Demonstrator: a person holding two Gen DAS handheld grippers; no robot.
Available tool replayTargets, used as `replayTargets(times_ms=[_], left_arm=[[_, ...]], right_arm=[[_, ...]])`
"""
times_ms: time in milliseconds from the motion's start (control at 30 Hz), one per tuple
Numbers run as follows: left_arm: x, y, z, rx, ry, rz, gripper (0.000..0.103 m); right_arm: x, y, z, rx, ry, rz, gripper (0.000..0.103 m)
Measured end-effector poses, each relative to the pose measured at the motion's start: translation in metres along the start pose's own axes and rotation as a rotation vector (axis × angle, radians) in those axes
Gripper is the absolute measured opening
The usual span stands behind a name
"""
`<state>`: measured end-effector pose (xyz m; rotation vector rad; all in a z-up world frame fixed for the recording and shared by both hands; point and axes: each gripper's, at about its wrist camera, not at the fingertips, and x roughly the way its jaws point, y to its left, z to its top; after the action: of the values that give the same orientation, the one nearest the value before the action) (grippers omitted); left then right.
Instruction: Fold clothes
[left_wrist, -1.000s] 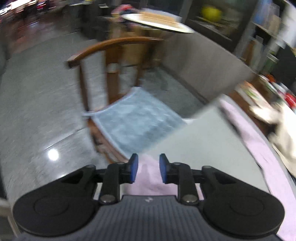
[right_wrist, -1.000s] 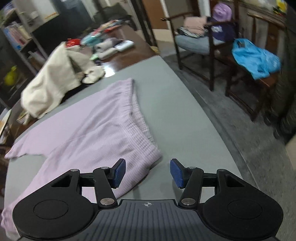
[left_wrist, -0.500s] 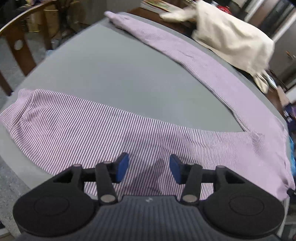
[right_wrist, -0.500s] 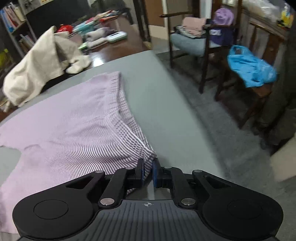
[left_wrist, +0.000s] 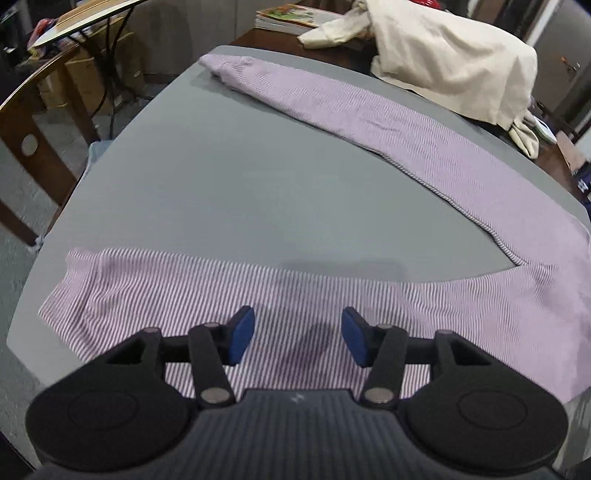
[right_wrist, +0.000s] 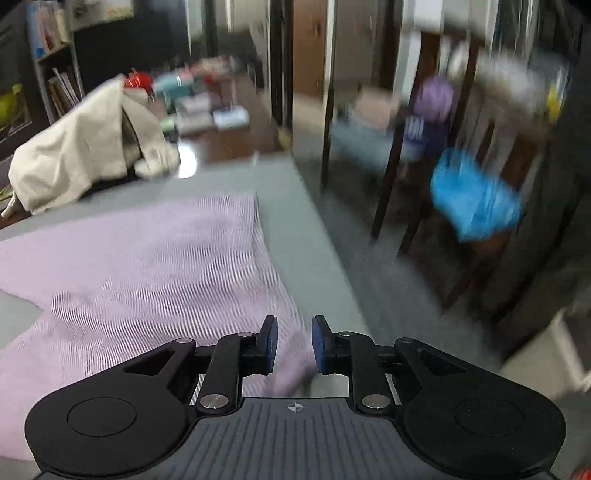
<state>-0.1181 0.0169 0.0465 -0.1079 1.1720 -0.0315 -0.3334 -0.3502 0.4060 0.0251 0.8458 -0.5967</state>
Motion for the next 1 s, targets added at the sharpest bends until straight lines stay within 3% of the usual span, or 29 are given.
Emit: replayTargets(times_ms=[100,133,233,267,367,533,633,733,867,1000], left_arm=[[0.010,-0.005,-0.003,0.042,0.021,-0.010,0.062],[0.013,-0.005,-0.004,0.051,0.029,-0.016,0.063],[0.016,-0.004,0.003,0.062,0.028,-0.059,0.064],[0.017,-0.001,0.008,0.049,0.033,-0.079,0.064],[0.020,0.011,0.034,0.024,0.013,-0.129,0.063],[0.034,0.020,0.091,-0.027,0.007,-0.207,0.063],[0.041,0.013,0.115,-0.040,0.002,-0.257,0.063],[0.055,0.006,0.147,-0.056,-0.033,-0.217,0.063],[0.071,0.029,0.192,-0.159,-0.076,-0.136,0.063],[0.081,0.064,0.221,-0.244,-0.102,-0.056,0.063]], right_arm=[[-0.003,0.001,0.006,0.062,-0.032,-0.157,0.023],[-0.003,0.000,0.007,0.070,-0.016,-0.159,0.023],[-0.008,0.006,0.006,0.081,0.025,-0.011,0.023],[-0.013,0.019,0.002,0.057,0.046,0.085,0.023],[-0.020,0.053,-0.009,-0.021,0.069,0.190,0.023],[-0.027,0.104,-0.021,-0.093,0.068,0.251,0.023],[-0.009,0.105,-0.006,-0.113,0.060,0.232,0.023],[0.022,0.089,0.023,-0.127,0.047,0.200,0.023],[0.067,0.068,0.058,-0.180,0.046,0.192,0.023],[0.129,0.055,0.095,-0.236,0.082,0.271,0.023]])
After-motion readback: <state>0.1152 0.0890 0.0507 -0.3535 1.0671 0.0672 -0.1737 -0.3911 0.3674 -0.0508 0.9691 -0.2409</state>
